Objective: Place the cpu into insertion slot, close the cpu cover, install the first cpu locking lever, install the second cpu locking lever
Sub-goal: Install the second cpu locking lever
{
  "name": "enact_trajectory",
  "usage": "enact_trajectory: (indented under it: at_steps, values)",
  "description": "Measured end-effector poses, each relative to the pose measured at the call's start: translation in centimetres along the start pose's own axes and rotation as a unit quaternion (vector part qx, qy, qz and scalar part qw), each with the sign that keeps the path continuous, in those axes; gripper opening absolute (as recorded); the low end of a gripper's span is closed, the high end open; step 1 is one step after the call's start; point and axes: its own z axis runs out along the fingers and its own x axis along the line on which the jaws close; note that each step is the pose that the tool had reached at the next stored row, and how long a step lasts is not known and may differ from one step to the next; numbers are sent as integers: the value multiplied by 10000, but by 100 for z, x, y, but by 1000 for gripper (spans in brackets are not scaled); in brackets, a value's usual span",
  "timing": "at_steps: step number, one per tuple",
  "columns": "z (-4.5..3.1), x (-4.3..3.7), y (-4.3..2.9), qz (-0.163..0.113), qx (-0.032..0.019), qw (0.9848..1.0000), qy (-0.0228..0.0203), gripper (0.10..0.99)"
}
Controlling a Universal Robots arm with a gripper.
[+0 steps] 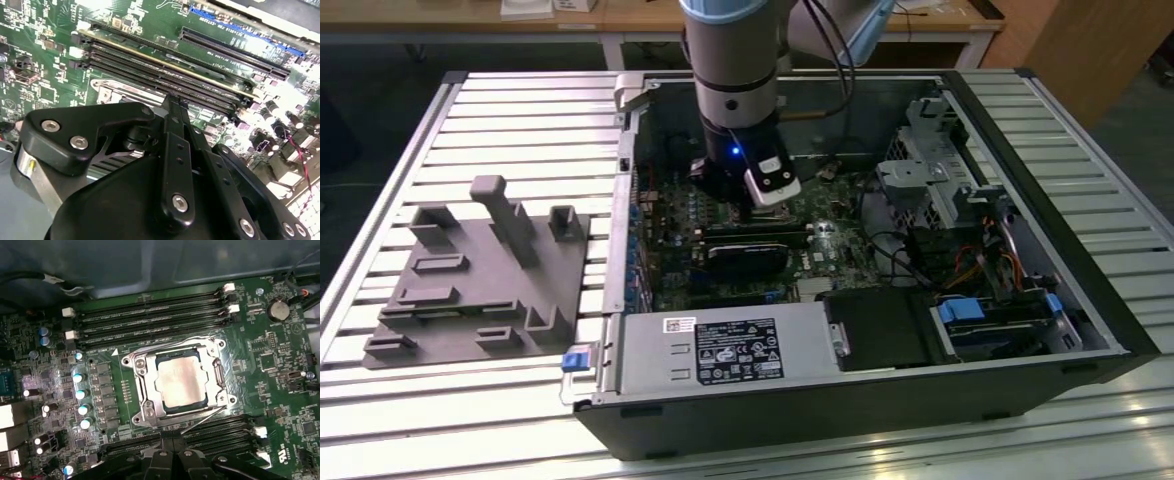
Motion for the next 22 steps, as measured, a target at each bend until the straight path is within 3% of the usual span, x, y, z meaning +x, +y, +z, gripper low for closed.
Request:
enact_trajectory:
  at_steps: [5,14,19,22]
  values:
    - [35,54,-32,-33,-56,10000,14,106]
    - [105,129,-74,-205,-332,9992,82,106]
    - [114,120,-128,-235,-369,9990,92,106]
    - [124,118,-148,-251,-426,9987,104,106]
